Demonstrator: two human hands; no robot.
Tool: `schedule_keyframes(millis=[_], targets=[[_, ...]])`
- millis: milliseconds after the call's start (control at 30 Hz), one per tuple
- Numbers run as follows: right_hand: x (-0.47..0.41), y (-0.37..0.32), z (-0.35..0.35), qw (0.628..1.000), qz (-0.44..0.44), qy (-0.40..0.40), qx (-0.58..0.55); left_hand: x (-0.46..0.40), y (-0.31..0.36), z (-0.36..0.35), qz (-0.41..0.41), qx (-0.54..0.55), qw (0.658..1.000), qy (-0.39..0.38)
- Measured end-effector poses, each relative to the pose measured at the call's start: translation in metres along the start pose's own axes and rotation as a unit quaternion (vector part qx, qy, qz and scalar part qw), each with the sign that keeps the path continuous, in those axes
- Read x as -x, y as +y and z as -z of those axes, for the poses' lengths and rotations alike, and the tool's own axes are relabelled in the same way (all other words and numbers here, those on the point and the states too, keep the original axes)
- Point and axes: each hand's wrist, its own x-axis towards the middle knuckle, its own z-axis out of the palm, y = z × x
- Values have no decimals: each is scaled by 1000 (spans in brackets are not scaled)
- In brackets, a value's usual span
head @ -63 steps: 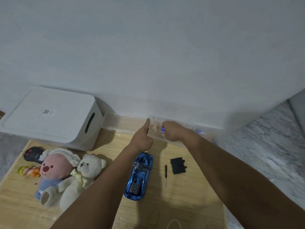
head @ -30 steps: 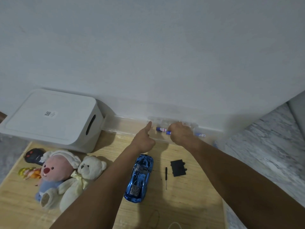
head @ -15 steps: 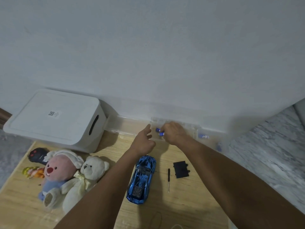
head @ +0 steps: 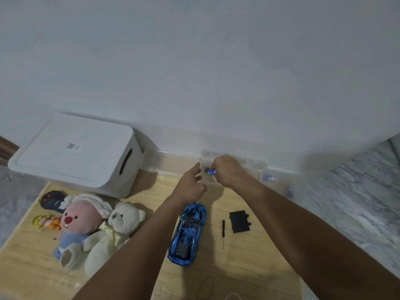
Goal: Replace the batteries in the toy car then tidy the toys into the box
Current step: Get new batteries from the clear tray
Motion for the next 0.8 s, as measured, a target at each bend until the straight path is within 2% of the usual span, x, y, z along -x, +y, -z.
schedule_keyframes(millis=[167,400,700,800], targets=[[-1,-4,-10,995,-14,59,-79,5,-2,-2,-21,-20,999,37],[-2,-7,-16,1000,-6,12,-21,14,-5,-6,-74,-93,988,95],[6,-10,-17,998,-26,53,-2,10,-13,-10,-42,-159,982,90],[8,-12,-15,999,-29,41,3,10,-13,-11,-41,-157,983,89]])
